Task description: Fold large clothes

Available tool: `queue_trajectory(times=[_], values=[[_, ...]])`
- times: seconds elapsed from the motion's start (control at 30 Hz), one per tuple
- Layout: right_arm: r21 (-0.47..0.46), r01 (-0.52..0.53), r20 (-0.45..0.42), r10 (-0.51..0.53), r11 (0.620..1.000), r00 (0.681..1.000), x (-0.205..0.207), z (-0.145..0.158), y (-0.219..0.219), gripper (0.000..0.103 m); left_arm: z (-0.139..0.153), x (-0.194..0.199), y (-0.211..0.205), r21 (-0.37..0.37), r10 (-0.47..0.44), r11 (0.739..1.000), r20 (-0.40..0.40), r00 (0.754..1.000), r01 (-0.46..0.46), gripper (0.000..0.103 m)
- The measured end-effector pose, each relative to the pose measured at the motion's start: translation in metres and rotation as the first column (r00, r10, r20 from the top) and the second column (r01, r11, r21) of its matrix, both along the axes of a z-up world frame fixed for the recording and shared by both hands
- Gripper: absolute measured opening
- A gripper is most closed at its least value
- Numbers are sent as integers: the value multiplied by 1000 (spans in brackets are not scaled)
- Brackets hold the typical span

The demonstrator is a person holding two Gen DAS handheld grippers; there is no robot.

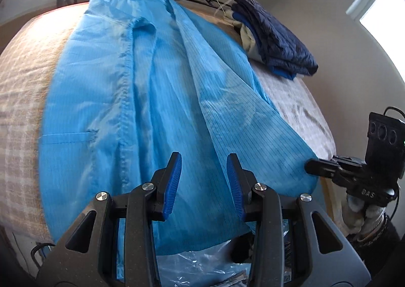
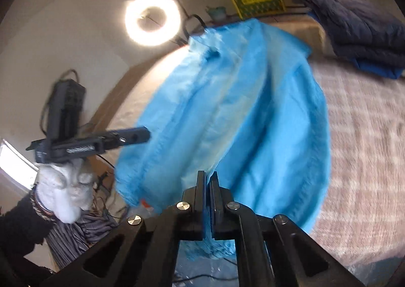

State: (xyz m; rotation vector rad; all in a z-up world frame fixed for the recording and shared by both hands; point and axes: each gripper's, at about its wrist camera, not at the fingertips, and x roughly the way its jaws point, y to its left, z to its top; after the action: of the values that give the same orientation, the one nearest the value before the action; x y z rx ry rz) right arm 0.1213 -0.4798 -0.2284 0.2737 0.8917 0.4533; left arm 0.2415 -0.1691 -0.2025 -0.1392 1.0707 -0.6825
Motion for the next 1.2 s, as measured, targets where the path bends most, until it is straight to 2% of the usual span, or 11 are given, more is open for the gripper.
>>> queue_trajectory(times=[0.1,0.33,0.37,0.4,0.43,0.47,0.6,0.7,0.9,1.0,1.2], values=[[21,-59,3,59,998,998,10,4,36,0,11,3,26,-30,61,998,18,998,-60,37],[-88,-221,-40,218,971,975,48,-17,137,5,29,10,96,-95,227,970,39,973,-222,37],[-88,-242,-69,237,966,969,53,-25,146,9,29,10,103,-96,244,966,40,969,-240,37],[-83,-261,-95,253,962,963,56,-32,150,36,29,10,110,-94,258,963,41,965,-254,37],[-84,-267,-116,257,960,959,58,-38,154,48,29,9,117,-92,268,960,42,962,-264,37],[-84,-273,-122,262,958,957,58,-40,155,52,29,8,121,-90,275,959,46,960,-270,37],[-21,-259,-77,257,966,963,51,-27,131,52,29,-3,125,-67,269,962,82,960,-264,37],[1,-162,-42,162,987,986,48,-16,88,52,24,-19,108,-40,213,977,97,972,-210,37],[73,54,-42,-51,996,998,51,-11,-3,52,6,-67,33,47,-42,998,137,990,36,37],[80,116,-46,-113,990,993,50,-13,-32,53,-8,-88,-3,88,-140,988,133,981,129,37],[111,164,-54,-159,980,986,49,-13,-77,64,-37,-121,-66,245,-307,933,161,938,264,38]])
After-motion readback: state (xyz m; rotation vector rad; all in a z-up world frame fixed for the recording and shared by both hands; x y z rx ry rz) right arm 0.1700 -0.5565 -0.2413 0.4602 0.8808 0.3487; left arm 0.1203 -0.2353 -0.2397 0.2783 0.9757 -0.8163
